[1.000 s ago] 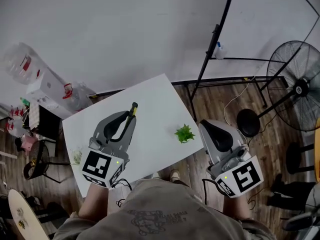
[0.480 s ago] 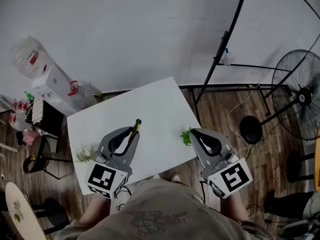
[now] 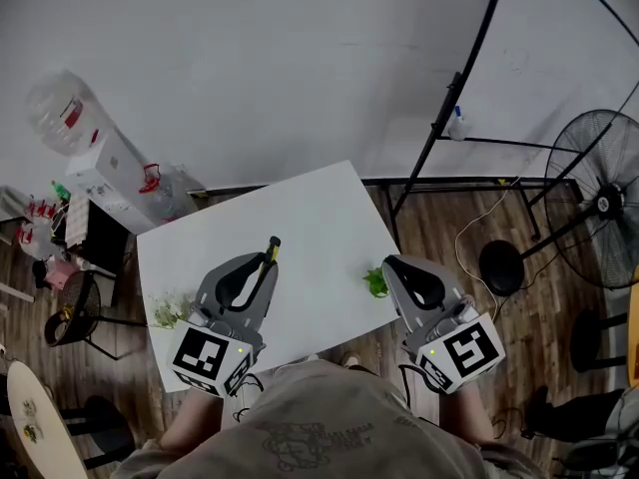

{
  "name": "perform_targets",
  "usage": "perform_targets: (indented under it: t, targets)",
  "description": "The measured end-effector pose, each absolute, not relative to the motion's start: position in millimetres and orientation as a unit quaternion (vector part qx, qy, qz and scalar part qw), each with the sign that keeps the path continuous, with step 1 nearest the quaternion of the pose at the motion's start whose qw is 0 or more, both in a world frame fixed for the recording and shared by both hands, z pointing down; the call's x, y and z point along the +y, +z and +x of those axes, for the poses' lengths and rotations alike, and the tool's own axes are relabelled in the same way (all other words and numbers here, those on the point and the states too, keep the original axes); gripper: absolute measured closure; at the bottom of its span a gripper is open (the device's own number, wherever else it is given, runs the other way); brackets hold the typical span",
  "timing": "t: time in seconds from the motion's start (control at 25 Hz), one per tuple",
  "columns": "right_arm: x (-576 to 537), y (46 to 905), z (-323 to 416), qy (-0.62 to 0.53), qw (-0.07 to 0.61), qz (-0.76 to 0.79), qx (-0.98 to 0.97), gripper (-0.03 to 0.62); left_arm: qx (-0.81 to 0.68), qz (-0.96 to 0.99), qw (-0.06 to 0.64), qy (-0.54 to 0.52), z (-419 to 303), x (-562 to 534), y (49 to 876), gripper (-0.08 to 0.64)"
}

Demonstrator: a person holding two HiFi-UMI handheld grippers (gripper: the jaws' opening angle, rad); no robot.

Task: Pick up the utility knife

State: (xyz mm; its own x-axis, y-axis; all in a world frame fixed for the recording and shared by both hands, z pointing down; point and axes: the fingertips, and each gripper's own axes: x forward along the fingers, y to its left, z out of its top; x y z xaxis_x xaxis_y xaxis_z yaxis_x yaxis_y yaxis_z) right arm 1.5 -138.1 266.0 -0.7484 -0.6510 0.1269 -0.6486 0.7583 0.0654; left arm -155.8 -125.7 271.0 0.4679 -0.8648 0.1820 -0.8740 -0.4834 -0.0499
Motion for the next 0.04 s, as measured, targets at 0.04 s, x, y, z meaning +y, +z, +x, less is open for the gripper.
perform_targets:
  t: [0.04]
  targets:
    - [-138.6,266.3,0.3,-0.007,0.071,0.346,-0.935,0.565,-0.508,0.856,0.025,0.09,-156.8,-126.0,270.4,0.495]
